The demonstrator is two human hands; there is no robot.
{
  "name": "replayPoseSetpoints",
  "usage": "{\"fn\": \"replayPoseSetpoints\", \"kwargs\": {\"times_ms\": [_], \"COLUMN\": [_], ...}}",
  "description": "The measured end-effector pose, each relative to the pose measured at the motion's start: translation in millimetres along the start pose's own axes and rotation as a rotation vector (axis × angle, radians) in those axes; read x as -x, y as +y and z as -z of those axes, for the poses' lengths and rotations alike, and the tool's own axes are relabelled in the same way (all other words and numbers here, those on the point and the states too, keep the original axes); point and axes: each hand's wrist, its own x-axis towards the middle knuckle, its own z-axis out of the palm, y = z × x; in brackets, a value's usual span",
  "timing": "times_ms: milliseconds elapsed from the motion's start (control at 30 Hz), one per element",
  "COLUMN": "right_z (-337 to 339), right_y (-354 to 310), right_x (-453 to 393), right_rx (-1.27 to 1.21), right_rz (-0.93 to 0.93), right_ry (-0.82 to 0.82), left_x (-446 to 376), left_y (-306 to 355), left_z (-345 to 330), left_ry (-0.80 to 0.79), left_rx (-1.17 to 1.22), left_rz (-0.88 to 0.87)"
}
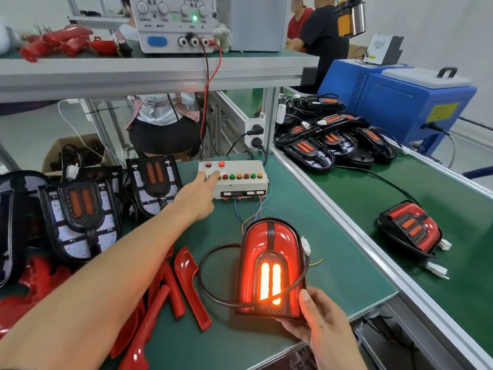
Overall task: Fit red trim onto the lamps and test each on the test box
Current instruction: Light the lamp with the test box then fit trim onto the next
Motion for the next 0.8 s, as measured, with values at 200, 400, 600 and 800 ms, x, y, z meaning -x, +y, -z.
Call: {"fn": "replayPoseSetpoints", "kwargs": {"times_ms": [200,400,600,800], "right_z": [2.8,3.1,1.8,-0.5], "right_y": [3.7,3.8,1.8,-1.1], "right_x": [-1.8,-3.4,-1.0,0.2], "right_rx": [-0.019,-0.011,-0.027,-0.045], "right_rz": [-0.021,-0.044,-0.032,-0.025], "right_ry": [-0.013,-0.011,-0.011,0.007], "left_x": [0.0,-8.0,-13.6,-18.7], "left_y": [-5.4,-5.5,-0.6,4.1], "left_z": [-1.4,-5.0,-9.9,-6.2], "left_ry": [0.003,-0.038,-0.038,-0.068], "left_rx": [0.041,0.034,0.030,0.106], "left_rz": [0.009,0.012,0.049,0.077]}}
